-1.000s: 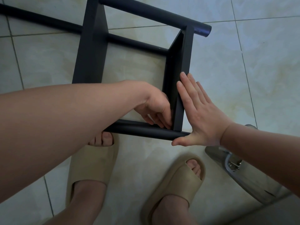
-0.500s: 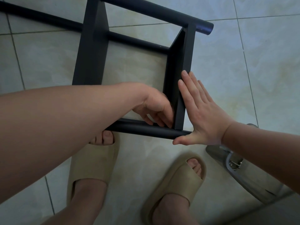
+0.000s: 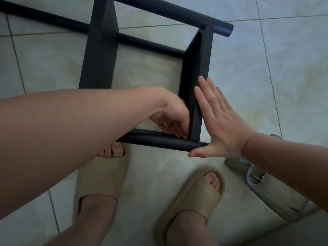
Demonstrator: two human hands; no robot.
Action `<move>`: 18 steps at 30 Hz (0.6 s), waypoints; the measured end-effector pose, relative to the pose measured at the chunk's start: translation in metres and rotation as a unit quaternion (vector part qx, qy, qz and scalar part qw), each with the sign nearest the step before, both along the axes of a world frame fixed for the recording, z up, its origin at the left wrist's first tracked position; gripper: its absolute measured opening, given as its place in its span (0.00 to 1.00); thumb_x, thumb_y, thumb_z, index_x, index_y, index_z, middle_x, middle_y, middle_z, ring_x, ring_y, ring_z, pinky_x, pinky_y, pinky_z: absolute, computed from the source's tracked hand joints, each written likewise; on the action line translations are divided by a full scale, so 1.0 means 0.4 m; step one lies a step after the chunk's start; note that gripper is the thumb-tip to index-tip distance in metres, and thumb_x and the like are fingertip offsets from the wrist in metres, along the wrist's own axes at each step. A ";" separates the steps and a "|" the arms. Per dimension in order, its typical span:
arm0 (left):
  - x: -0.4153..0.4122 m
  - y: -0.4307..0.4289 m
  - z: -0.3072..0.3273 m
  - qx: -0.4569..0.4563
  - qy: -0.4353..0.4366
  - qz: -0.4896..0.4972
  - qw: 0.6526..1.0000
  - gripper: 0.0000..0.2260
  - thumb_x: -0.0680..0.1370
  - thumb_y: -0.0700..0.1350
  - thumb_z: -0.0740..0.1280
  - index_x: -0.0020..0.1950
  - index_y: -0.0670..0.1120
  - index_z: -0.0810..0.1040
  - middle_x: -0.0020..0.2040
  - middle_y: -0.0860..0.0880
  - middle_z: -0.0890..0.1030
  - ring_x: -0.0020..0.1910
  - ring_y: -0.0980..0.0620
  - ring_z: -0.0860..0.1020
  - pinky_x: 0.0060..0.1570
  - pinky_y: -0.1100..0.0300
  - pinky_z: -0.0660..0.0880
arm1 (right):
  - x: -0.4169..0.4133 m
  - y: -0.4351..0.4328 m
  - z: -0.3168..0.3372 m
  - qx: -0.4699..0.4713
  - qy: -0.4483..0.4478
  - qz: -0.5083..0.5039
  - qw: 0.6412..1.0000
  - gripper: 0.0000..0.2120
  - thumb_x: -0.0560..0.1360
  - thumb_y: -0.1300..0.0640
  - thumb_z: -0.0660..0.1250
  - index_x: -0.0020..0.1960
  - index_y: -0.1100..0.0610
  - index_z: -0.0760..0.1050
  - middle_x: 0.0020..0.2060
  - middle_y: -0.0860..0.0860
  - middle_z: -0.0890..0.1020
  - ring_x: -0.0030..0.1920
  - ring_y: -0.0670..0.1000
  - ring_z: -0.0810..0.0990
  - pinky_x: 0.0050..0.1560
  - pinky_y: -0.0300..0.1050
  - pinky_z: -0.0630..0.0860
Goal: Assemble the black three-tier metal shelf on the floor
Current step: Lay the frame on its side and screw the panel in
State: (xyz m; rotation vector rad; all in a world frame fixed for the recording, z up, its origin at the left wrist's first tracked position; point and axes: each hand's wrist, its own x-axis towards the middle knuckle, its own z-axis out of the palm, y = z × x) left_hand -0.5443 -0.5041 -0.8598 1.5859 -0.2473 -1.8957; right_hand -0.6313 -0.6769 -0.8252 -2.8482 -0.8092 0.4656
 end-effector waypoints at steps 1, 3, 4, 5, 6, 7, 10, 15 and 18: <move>-0.001 0.000 -0.001 -0.005 0.000 0.004 1.000 0.05 0.77 0.38 0.69 0.49 0.46 0.83 0.43 0.50 0.86 0.48 0.52 0.82 0.56 0.56 0.74 | 0.000 0.000 0.000 0.000 -0.001 0.000 1.000 0.64 0.68 0.17 0.54 0.81 0.66 0.42 0.81 0.63 0.42 0.81 0.63 0.39 0.79 0.67 0.49; -0.005 0.002 -0.006 -0.013 0.002 0.018 1.000 0.06 0.77 0.37 0.69 0.50 0.45 0.83 0.44 0.49 0.85 0.48 0.52 0.83 0.56 0.56 0.74 | 0.000 0.000 -0.001 -0.001 -0.001 0.000 1.000 0.64 0.68 0.17 0.54 0.81 0.66 0.42 0.81 0.62 0.42 0.81 0.63 0.39 0.79 0.66 0.48; -0.007 0.003 -0.009 -0.018 0.003 0.026 0.999 0.06 0.77 0.36 0.69 0.51 0.45 0.82 0.45 0.48 0.85 0.48 0.52 0.83 0.56 0.56 0.74 | -0.001 0.000 -0.001 -0.001 -0.001 0.000 1.000 0.64 0.68 0.17 0.54 0.81 0.66 0.42 0.81 0.62 0.42 0.81 0.63 0.39 0.79 0.66 0.48; -0.010 0.005 -0.012 -0.025 0.003 0.032 0.999 0.07 0.77 0.35 0.69 0.52 0.44 0.82 0.46 0.47 0.85 0.48 0.52 0.83 0.57 0.56 0.74 | -0.001 0.000 0.000 -0.001 -0.001 -0.001 1.000 0.64 0.68 0.18 0.54 0.81 0.66 0.42 0.81 0.62 0.43 0.81 0.63 0.39 0.79 0.66 0.48; -0.014 0.007 -0.015 -0.032 0.002 0.037 0.999 0.07 0.77 0.35 0.69 0.53 0.43 0.82 0.47 0.47 0.85 0.48 0.52 0.82 0.57 0.56 0.74 | -0.001 0.000 0.000 -0.002 -0.001 0.000 1.000 0.64 0.68 0.18 0.54 0.81 0.66 0.42 0.81 0.63 0.43 0.81 0.63 0.39 0.79 0.66 0.49; -0.016 0.008 -0.017 -0.040 0.000 0.041 0.998 0.07 0.77 0.35 0.69 0.53 0.43 0.82 0.47 0.46 0.84 0.48 0.51 0.82 0.57 0.55 0.74 | -0.001 0.000 0.000 -0.002 -0.001 0.000 1.000 0.64 0.68 0.18 0.54 0.81 0.67 0.42 0.81 0.63 0.43 0.81 0.63 0.40 0.79 0.67 0.49; -0.022 0.015 -0.022 -0.062 -0.011 0.049 0.997 0.07 0.76 0.34 0.69 0.51 0.44 0.81 0.47 0.46 0.85 0.48 0.52 0.83 0.59 0.53 0.75 | -0.001 0.000 0.000 -0.003 -0.002 0.000 1.000 0.64 0.68 0.18 0.54 0.81 0.67 0.43 0.81 0.63 0.43 0.81 0.63 0.40 0.79 0.67 0.49; -0.034 0.026 -0.027 -0.088 -0.016 0.071 0.993 0.10 0.76 0.33 0.69 0.56 0.40 0.80 0.53 0.41 0.84 0.52 0.49 0.83 0.68 0.45 0.73 | -0.001 -0.001 -0.003 0.003 -0.003 -0.001 1.000 0.64 0.68 0.18 0.54 0.81 0.67 0.43 0.81 0.63 0.44 0.81 0.64 0.40 0.79 0.66 0.48; -0.043 0.030 -0.028 -0.101 -0.023 0.098 0.990 0.14 0.76 0.32 0.69 0.61 0.34 0.77 0.55 0.38 0.82 0.55 0.44 0.82 0.69 0.42 0.72 | 0.000 -0.001 -0.005 0.003 -0.002 0.001 1.000 0.64 0.68 0.18 0.54 0.81 0.67 0.43 0.81 0.63 0.43 0.81 0.64 0.40 0.79 0.67 0.49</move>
